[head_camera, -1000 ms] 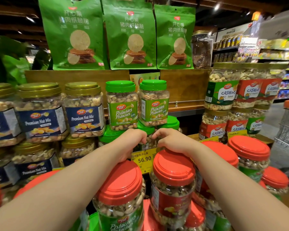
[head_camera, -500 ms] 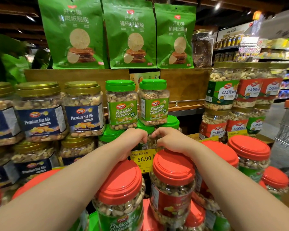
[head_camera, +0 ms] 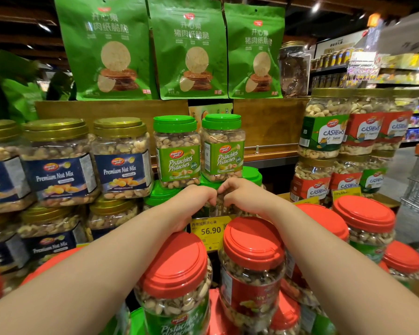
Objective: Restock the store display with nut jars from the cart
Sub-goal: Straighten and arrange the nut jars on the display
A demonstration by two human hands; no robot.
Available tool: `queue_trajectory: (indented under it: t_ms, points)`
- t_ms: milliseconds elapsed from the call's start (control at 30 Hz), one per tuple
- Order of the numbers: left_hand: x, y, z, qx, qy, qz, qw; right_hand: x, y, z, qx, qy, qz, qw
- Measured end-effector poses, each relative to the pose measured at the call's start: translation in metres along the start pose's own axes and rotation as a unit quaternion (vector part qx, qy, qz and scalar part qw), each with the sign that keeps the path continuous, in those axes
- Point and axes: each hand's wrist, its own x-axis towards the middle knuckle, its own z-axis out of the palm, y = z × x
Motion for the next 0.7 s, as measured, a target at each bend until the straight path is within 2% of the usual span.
queue_trajectory:
  t_ms: [700]
  points:
    - [0.006,-0.004,0.007,0.084,0.044,0.038,0.995,0.008,-0.001,0.0,-0.029,-0.012,0.003,1.0]
